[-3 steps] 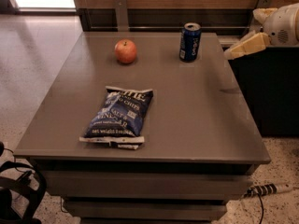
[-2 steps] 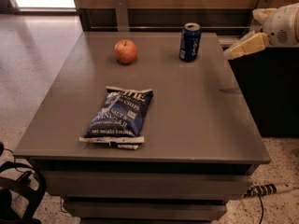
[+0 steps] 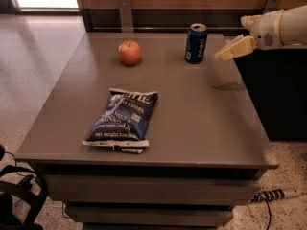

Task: Knock pepsi can over

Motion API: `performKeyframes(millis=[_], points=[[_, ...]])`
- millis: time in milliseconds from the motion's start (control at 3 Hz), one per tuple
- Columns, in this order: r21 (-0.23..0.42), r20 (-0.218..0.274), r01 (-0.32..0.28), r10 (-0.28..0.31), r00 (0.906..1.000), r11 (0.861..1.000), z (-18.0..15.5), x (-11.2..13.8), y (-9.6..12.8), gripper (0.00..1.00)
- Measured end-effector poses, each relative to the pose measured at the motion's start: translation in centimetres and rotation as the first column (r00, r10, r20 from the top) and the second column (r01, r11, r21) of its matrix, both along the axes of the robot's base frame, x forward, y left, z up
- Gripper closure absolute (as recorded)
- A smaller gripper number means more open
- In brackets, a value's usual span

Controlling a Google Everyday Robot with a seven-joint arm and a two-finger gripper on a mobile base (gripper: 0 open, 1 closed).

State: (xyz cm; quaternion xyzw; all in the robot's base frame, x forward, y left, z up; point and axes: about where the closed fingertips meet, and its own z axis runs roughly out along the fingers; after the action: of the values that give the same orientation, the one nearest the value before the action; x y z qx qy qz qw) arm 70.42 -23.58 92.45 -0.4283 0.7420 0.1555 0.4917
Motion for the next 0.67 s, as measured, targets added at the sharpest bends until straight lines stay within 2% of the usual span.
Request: performKeyframes(millis=[333, 667], points=[[0.012, -0.011, -0.004, 0.004, 0.9999, 1.0, -1.2, 1.5, 1.9, 0.0], [0.075, 0.02, 0.001, -0.003, 0.9998, 0.997, -2.4, 3.2, 3.1, 0.0]])
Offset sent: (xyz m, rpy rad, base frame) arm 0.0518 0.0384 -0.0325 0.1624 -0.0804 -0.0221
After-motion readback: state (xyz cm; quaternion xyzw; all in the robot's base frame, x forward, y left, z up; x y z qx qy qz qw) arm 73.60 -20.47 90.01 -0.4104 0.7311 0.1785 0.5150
